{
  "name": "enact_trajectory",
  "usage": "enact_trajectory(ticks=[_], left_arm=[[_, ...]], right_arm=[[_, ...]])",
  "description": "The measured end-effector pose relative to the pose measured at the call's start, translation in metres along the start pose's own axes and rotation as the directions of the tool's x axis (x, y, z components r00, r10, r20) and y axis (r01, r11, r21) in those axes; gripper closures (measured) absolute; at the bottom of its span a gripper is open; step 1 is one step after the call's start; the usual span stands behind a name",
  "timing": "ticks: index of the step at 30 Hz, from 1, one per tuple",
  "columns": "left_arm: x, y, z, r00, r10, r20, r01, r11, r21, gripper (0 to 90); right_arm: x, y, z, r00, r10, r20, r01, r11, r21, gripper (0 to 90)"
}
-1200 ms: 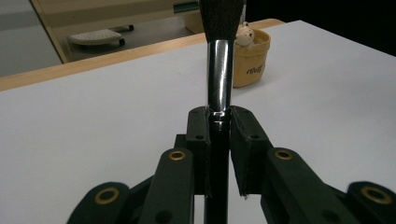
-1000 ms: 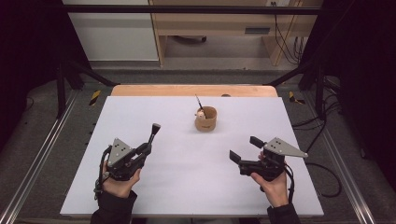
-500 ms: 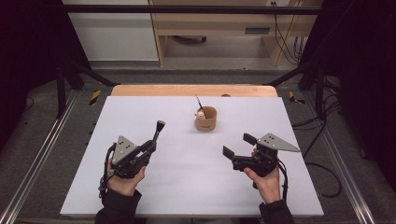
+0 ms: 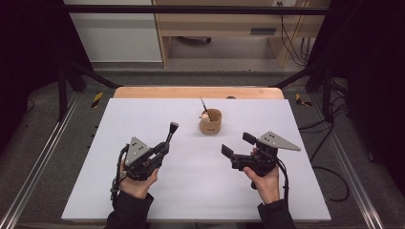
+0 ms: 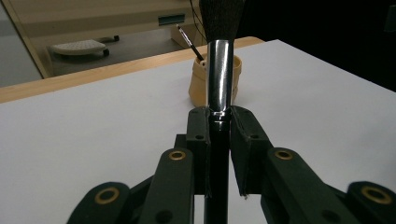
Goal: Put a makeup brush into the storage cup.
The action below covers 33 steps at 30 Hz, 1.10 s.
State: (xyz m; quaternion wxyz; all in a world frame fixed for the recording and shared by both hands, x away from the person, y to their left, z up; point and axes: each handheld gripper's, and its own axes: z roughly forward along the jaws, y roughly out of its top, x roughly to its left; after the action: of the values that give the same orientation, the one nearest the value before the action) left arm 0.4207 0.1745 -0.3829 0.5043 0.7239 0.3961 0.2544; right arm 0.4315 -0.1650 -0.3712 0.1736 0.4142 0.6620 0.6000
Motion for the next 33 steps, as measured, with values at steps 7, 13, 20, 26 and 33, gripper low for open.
enact_trajectory(ticks=[7,13,20,26,33], left_arm=[[-0.007,0.003,0.004,0.9995,-0.026,0.017,0.027,0.9994,-0.022,77.9],[-0.012,0.004,0.006,0.9996,-0.022,0.016,0.023,0.9994,-0.027,77.8],[-0.021,0.002,0.01,0.9995,-0.019,0.024,0.02,0.9992,-0.035,77.8],[-0.027,-0.003,0.015,0.9988,-0.031,0.039,0.032,0.999,-0.033,77.9],[-0.032,-0.008,0.022,0.9979,-0.042,0.05,0.044,0.9987,-0.026,77.8]], right_arm=[[0.006,0.003,0.008,0.9999,0.01,-0.006,-0.01,1.0,-0.004,6.7],[0.01,0.004,0.014,0.9997,0.021,-0.013,-0.021,1.0,0.001,7.1],[0.017,0.007,0.02,0.9994,0.019,-0.03,-0.019,1.0,0.009,7.4],[0.019,0.006,0.023,0.9987,0.029,-0.041,-0.028,0.999,0.016,7.7],[0.021,0.0,0.031,0.998,0.038,-0.051,-0.036,0.999,0.032,8.5]])
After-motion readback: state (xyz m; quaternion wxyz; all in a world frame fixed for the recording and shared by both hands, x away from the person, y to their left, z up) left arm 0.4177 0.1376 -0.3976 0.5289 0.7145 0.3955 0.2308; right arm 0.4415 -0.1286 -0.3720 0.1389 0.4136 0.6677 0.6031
